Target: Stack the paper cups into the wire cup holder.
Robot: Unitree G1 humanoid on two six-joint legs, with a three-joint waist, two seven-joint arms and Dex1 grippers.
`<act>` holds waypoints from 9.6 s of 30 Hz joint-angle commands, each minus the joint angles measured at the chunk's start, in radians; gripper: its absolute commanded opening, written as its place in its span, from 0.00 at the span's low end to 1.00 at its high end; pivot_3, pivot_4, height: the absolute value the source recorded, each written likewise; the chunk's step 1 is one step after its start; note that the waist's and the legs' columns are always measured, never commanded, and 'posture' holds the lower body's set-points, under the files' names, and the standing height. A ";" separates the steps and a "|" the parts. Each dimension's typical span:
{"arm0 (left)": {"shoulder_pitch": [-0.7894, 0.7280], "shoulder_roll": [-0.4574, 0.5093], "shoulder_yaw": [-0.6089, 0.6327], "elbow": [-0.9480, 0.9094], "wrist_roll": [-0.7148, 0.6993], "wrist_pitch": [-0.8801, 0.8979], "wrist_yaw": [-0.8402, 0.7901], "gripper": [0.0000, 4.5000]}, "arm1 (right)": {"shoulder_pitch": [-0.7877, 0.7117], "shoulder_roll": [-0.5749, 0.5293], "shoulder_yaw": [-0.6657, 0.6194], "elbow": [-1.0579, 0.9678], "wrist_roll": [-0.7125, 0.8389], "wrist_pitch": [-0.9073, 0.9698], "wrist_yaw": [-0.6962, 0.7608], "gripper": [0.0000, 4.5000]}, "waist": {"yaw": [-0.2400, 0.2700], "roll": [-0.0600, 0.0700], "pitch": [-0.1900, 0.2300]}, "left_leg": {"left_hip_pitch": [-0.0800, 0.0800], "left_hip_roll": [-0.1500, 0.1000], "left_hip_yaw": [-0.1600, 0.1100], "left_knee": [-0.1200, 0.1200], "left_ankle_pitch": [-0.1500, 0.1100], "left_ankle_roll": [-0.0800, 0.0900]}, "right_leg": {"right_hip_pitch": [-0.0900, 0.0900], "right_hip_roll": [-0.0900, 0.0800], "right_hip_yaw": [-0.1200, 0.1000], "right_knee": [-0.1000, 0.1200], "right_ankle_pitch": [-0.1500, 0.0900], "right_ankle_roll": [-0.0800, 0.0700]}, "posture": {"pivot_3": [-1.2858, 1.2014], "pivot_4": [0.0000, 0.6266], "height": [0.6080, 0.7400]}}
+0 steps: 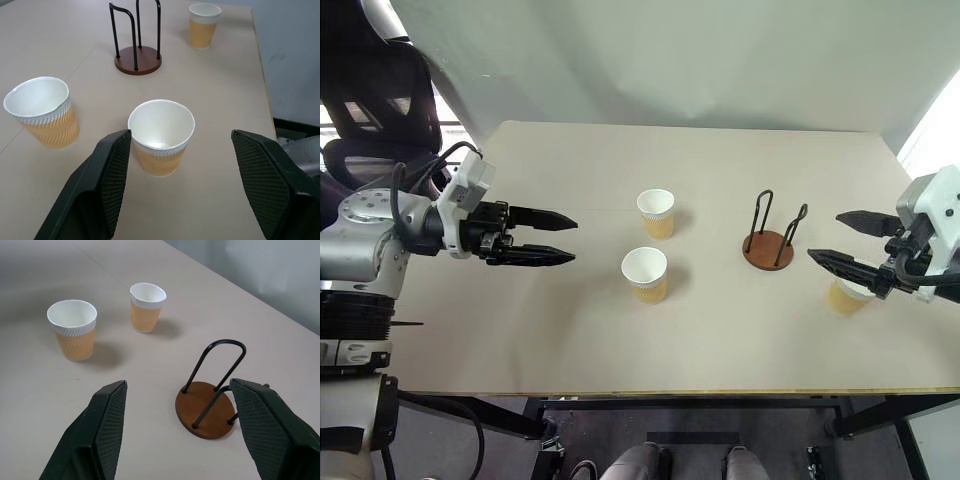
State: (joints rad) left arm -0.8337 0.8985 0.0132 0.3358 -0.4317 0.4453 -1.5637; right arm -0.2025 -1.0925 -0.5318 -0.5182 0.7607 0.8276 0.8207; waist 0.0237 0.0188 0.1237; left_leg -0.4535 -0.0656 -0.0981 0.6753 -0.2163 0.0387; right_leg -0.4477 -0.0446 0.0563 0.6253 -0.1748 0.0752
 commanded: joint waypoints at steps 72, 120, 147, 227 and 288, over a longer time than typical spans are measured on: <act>-0.029 0.020 0.029 -0.062 -0.068 0.054 -0.013 0.76 | -0.395 0.792 0.482 0.530 -0.579 -0.209 -0.739 0.71 | -0.005 -0.001 0.000 | -0.002 0.003 0.000 -0.011 0.004 -0.006 | -0.005 0.001 -0.002 -0.011 0.020 -0.007 | 0.52 0.24 1.00; -0.103 0.000 -0.033 0.019 -0.019 0.016 -0.050 0.76 | 0.015 0.510 0.632 -0.054 -0.334 -0.220 -0.137 0.01 | -0.008 -0.003 0.000 | -0.004 0.006 0.001 -0.013 0.012 -0.009 | -0.004 0.004 -0.002 -0.016 0.023 -0.018 | 0.52 0.24 1.00; -0.105 0.015 -0.051 0.021 -0.031 0.011 -0.051 0.76 | -0.021 0.500 0.704 0.114 -0.474 -0.430 -0.015 0.01 | -0.009 -0.003 0.000 | -0.004 0.006 0.001 -0.012 0.013 -0.009 | -0.004 0.004 -0.002 -0.016 0.023 -0.018 | 0.52 0.24 1.00; -0.066 0.012 -0.024 -0.054 -0.046 0.014 -0.030 0.76 | -0.193 -0.019 0.556 0.659 -0.682 -0.499 0.283 0.66 | -0.006 -0.004 0.001 | -0.006 0.006 0.002 -0.010 0.013 0.009 | -0.004 0.003 -0.001 -0.016 0.023 -0.003 | 0.52 0.24 1.00; 0.087 0.166 -0.051 -0.154 -0.195 0.007 -0.051 0.76 | -0.771 0.307 0.789 -0.152 -0.081 0.438 -0.020 0.01 | -0.012 -0.003 0.001 | -0.007 0.009 0.001 -0.012 0.016 -0.001 | -0.014 0.007 -0.003 -0.004 0.014 -0.025 | 0.52 0.24 1.00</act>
State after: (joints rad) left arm -0.7400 1.0569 -0.0799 0.2013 -0.6265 0.4465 -1.5814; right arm -0.9695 -0.7760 0.2600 -0.6555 0.6837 1.2775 0.8042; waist 0.0116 0.0156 0.1248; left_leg -0.4601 -0.0566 -0.0970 0.6634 -0.2002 0.0367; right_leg -0.4618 -0.0381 0.0531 0.6232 -0.1614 0.0493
